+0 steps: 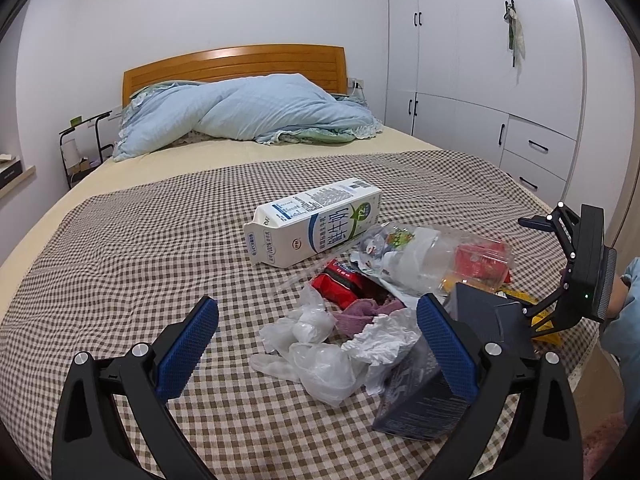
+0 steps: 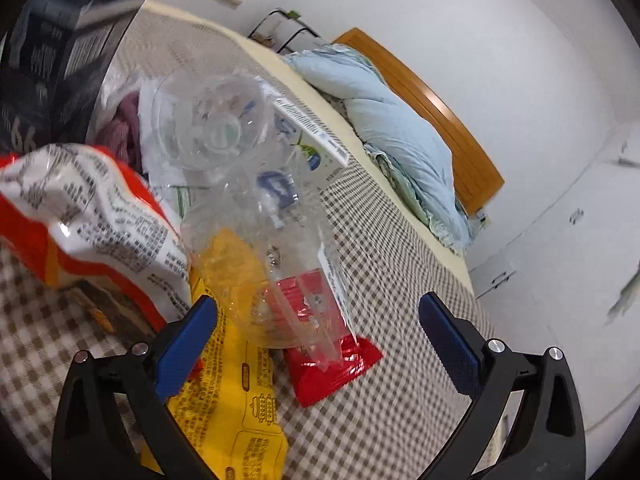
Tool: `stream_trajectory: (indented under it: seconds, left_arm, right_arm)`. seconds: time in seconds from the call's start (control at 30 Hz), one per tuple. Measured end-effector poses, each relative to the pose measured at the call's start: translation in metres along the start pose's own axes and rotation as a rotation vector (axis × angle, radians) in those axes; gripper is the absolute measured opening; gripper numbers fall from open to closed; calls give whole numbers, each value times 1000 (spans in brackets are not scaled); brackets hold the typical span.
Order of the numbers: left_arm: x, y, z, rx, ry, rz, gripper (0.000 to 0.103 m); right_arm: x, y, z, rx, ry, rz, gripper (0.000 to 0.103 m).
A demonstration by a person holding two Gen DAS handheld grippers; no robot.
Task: Collect trash
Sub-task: 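Grasp the clear plastic container with the right gripper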
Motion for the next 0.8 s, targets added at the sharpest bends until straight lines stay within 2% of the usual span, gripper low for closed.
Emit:
stream_trajectory:
  seconds: [0.23,0.47,0.63,0.8]
  left_arm:
    - [0,-8,-7,10,2,-9,96]
    - [3,-17,-12,22,-4,-16,96]
    - [7,-24,-19,38,-15,-24,96]
    - [14,-32,-25,62,-26,-29,96]
  right_arm:
    - [6,-12,-13,-71,135,23,97]
    - [8,-25,-18,-100,144,16,97]
    - [17,-24,-19,-178,218,74,97]
    - [20,-28,-19,-218,233,100,97]
Point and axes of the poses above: each gripper's, at about its wrist camera, not at the fingertips, and y roughly against the way its jaws point, z to its right, x to its top, the point moved 10 cm from there along -y, roughly the way its jaws point, and after that the axes turned 2 degrees about -z, right-handed, at the moved point
